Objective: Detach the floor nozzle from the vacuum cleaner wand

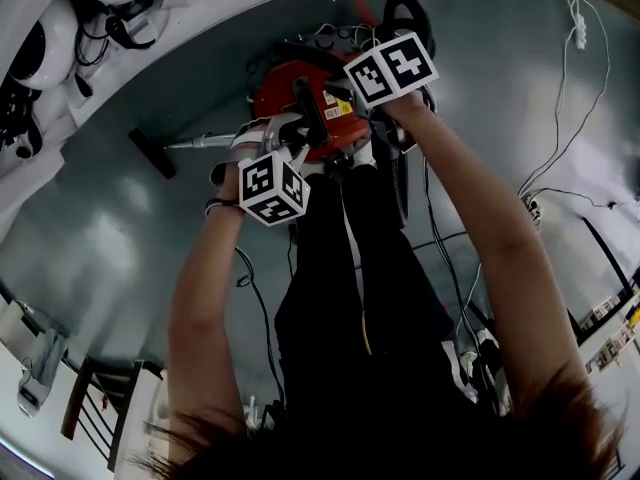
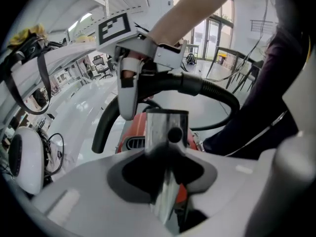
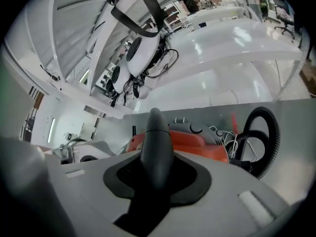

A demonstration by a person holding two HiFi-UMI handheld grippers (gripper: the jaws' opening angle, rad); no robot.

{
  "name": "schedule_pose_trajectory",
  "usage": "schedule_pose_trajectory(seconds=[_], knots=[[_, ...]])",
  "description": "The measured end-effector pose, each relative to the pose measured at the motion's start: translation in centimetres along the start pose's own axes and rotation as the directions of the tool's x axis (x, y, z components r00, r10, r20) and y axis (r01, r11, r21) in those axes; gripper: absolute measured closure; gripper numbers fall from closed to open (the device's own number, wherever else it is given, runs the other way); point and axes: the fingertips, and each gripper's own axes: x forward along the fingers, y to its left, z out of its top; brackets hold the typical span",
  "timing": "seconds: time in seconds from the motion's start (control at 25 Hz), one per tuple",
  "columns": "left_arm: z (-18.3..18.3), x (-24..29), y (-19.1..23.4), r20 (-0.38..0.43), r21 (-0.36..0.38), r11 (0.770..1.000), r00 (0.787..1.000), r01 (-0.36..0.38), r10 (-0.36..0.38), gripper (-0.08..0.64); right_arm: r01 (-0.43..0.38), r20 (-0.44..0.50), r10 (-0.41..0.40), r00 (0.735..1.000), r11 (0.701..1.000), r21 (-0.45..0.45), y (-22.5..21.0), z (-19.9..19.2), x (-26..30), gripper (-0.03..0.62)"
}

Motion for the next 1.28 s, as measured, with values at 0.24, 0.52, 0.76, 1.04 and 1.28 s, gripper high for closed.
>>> schedule_pose_trajectory(seconds=[0.24,0.52,0.76,1.04,1.28], knots=[[0.1,0.0,-1.2,0.019,0.025,0.999,0.999,-0.030,0.029,0.422,0.052,0.027,-0.052,0.998,0.999,-0.005,0.2,3.6,2.4,0.466],[-0.1,0.0,-1.1,0.045,0.014,0.997,0.996,-0.076,0.076,0.420,0.055,0.051,-0.056,0.997,0.998,0.024,1.5,5.5,5.3,0.268],[-0.1,0.1,-0.9,0.078,-0.009,0.997,0.994,-0.081,0.081,0.414,0.104,0.192,-0.099,0.976,0.994,-0.018,1.0,6.5,4.6,0.206],[0.9,0.5,-0.6,0.103,-0.057,0.997,0.993,-0.049,0.055,0.327,0.075,0.336,-0.053,0.940,0.996,-0.052,2.7,5.5,-1.1,0.242],[1.5,-0.3,-0.5,0.150,-0.066,0.997,0.987,-0.046,0.055,0.289,0.112,0.441,-0.082,0.894,0.993,-0.043,4.0,-0.6,-6.4,0.262]])
